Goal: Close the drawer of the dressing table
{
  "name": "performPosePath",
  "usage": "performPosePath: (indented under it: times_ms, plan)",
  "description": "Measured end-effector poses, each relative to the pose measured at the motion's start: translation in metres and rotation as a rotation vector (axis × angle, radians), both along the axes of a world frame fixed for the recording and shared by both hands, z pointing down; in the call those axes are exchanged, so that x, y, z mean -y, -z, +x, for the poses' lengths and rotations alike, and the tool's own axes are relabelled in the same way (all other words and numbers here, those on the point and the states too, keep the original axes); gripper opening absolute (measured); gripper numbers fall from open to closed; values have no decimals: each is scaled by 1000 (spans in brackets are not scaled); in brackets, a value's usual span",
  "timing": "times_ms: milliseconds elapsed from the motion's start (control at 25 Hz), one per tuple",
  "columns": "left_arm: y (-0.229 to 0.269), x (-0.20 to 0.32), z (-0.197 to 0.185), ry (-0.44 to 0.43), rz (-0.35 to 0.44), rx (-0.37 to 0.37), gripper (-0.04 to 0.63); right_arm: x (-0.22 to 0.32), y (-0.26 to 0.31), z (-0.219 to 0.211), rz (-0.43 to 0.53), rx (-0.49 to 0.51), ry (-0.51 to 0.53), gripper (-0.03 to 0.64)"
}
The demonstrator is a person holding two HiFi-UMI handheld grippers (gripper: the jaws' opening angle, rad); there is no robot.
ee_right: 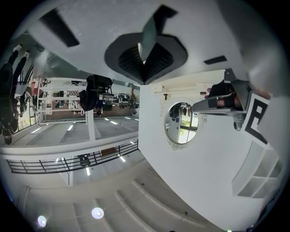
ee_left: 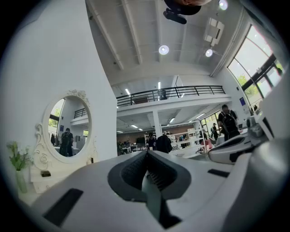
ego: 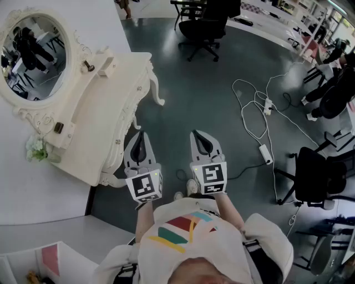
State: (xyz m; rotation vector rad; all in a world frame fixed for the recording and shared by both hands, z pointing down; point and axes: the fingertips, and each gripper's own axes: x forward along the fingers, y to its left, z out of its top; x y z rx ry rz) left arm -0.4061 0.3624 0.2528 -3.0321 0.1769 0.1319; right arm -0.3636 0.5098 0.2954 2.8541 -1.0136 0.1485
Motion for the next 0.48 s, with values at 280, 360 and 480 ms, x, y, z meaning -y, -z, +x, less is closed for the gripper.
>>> performPosePath:
  times_ms: [280, 360, 480]
  plan:
    - [-2, 2, 8, -4, 10, 2, 6, 3, -4, 9, -2, -5, 3, 0]
    - [-3, 4, 11, -1, 8, 6, 6, 5, -5, 12, -4, -3, 5, 0]
    - [-4, 4, 15, 3, 8, 14, 6, 4, -6, 17, 1, 4, 10, -1]
